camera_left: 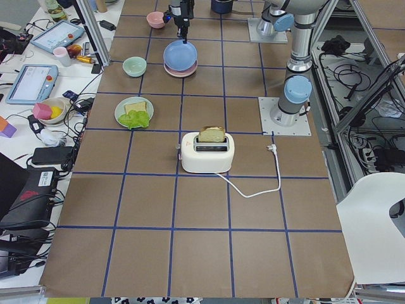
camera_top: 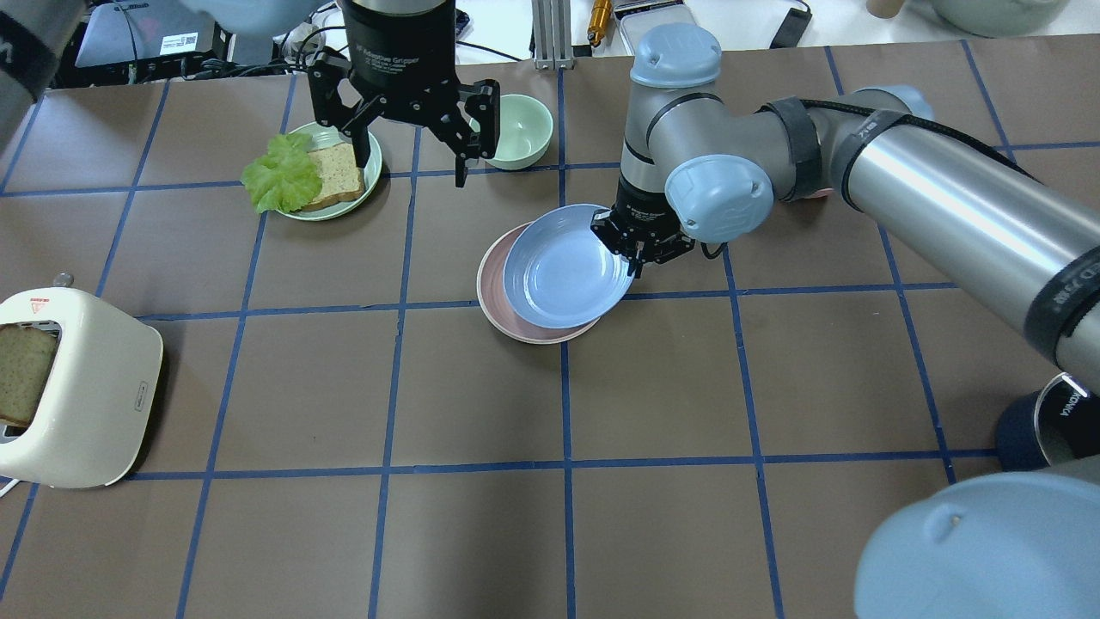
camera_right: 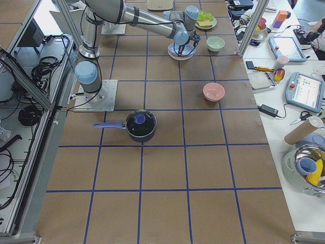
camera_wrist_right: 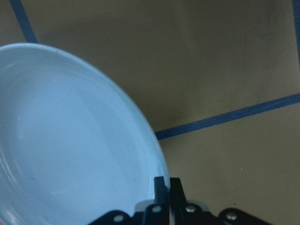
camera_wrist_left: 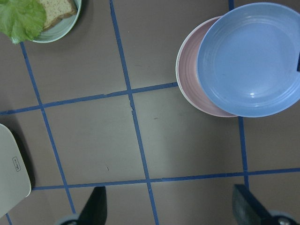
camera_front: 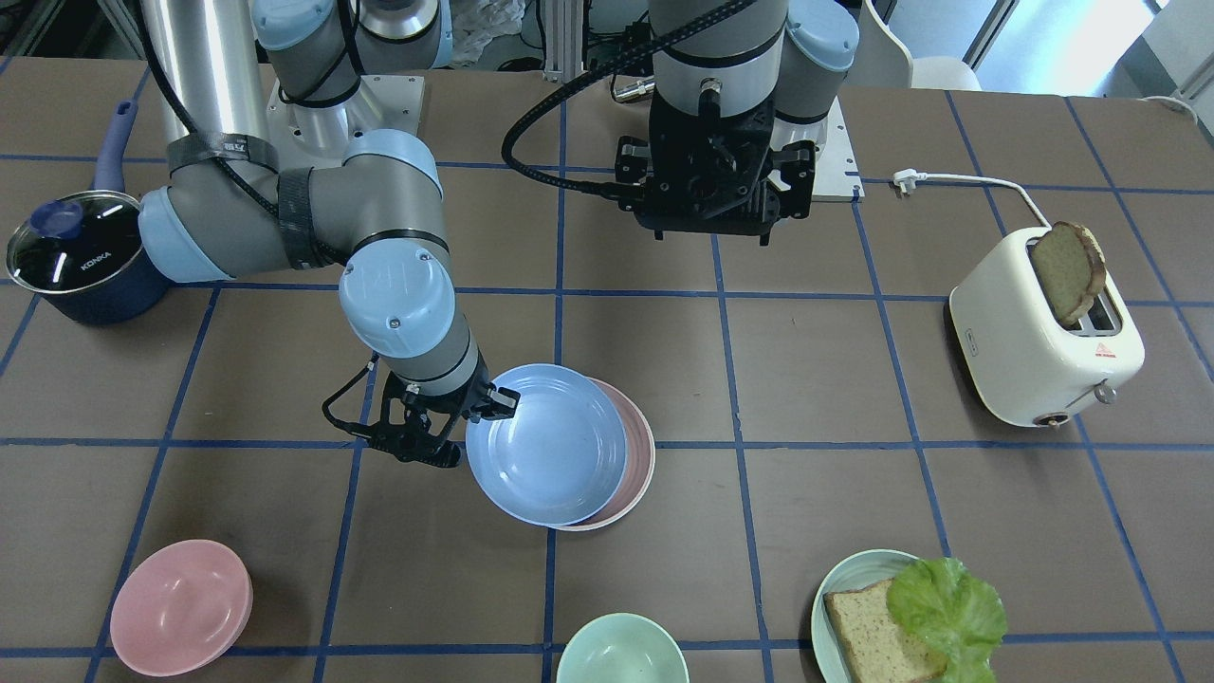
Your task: Stack three plates with pink and blue
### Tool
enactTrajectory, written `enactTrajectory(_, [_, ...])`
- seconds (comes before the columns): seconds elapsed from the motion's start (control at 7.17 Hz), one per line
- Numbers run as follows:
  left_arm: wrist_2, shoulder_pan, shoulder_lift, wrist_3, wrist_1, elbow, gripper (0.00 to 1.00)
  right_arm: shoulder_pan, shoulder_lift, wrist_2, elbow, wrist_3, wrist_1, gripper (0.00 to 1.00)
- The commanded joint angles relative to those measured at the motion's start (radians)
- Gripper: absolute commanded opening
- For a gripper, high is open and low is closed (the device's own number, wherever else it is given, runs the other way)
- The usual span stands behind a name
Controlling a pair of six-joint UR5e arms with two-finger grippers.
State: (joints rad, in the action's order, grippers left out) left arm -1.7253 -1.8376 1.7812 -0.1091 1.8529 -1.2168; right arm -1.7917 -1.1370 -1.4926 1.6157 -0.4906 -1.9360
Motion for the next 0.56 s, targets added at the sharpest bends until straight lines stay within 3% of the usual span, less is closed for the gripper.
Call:
enactTrajectory(0.0, [0.057, 0.053, -0.09, 0.025, -0.024, -0.105, 0.88, -0.023, 0.002, -0.001, 0.003, -0.005, -0.015, 0.39])
enactTrajectory(0.14, [0.064, 0.072, -0.13, 0.038, -0.059, -0.16, 0.88, -0.023, 0.002, -0.005, 0.001, -0.003, -0.023, 0.64])
enactTrajectory(0.42, [0.064, 0.118, -0.201, 0.093, -0.13, -0.251, 0.96, -0.005, -0.001, -0.017, -0.016, 0.016, -0.027, 0.94])
